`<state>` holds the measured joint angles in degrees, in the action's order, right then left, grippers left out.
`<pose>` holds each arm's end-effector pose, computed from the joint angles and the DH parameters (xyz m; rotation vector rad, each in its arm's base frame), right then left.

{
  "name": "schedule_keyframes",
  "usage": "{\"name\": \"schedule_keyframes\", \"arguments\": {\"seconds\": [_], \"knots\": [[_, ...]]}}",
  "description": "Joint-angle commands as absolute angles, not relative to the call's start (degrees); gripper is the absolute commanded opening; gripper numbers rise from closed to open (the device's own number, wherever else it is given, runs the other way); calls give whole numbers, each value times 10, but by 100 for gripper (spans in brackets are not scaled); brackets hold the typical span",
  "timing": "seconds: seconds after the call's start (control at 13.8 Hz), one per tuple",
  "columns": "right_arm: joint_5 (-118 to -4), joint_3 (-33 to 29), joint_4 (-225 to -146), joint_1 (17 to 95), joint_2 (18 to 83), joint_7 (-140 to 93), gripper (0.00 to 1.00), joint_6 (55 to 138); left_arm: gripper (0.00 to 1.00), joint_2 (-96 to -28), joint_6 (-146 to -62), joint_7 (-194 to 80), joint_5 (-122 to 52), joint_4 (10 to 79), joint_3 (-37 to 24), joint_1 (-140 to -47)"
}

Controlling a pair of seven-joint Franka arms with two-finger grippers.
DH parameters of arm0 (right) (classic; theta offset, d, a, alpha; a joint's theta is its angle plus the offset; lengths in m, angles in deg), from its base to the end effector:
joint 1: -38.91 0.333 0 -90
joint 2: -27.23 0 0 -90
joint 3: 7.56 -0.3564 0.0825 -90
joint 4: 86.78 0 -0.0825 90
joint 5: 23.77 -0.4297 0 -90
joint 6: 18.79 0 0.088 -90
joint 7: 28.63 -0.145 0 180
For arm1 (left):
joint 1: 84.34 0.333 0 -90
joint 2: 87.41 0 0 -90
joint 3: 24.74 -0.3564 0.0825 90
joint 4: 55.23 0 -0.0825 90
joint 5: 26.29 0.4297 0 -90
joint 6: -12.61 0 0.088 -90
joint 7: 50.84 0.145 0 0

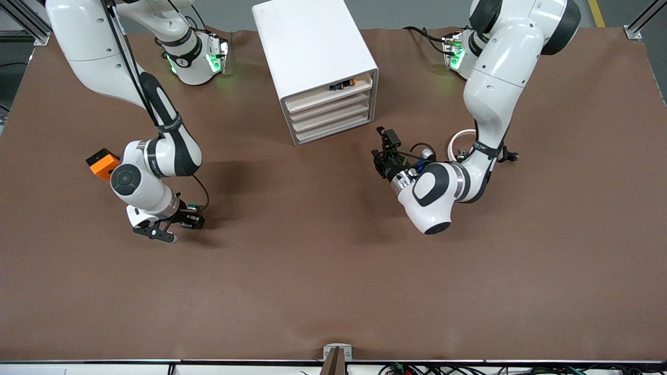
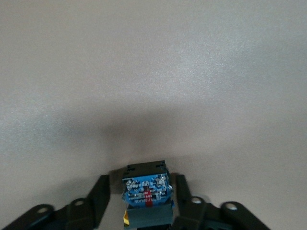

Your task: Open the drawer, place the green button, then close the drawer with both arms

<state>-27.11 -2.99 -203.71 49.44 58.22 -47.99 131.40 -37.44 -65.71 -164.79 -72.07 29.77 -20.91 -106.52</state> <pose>0.6430 0.0661 0.1355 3.1107 -0.4251 0.0682 0.5388 -0.3842 0.1416 -1.3456 -1.7078 1.4088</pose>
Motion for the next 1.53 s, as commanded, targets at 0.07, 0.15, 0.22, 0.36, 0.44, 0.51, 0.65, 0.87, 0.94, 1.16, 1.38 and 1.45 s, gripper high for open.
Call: {"name": "schedule_keyframes", "arguments": {"seconds": [0.07, 0.15, 0.22, 0.36, 0.44, 0.51, 0.65, 0.87, 0.94, 1.16, 1.38, 1.45], "knots": [[-275, -27, -2036, 499, 585, -486, 0, 1317, 100, -349, -676, -1719, -751, 280, -208, -1061], [-275, -27, -2035, 499, 584, -486, 0, 1314, 100, -346, -676, -1736, -755, 280, -207, -1063], [-275, -27, -2032, 498, 583, -487, 0, 1311, 100, -343, -676, -1743, -763, 280, -207, -1065], [-275, -27, -2025, 497, 577, -488, 0, 1306, 100, -343, -675, -1744, -769, 283, -204, -1068], [-275, -27, -2017, 497, 575, -494, 0, 1291, 100, -342, -675, -1744, -776, 282, -202, -1068], [-275, -27, -2005, 498, 574, -516, 0, 1266, 100, -337, -673, -1744, -781, 282, -200, -1068], [-275, -27, -1977, 508, 568, -548, 0, 1219, 100, -332, -667, -1746, -787, 284, -182, -1068], [-275, -27, -1968, 511, 564, -575, 0, 1195, 100, -325, -661, -1756, -788, 291, -163, -1069], [-275, -27, -1966, 511, 560, -582, 0, 1189, 100, -322, -661, -1756, -788, 294, -160, -1076], [-275, -27, -1955, 519, 560, -599, 0, 1170, 100, -320, -661, -1756, -788, 297, -160, -1082], [-275, -27, -1952, 519, 560, -601, 0, 1169, 67, -320, -661, -1756, -788, 307, -160, -1087], [-275, -27, -1950, 520, 560, -605, 0, 1168, 63, -324, -661, -1756, -788, 312, -160, -1087]]}}
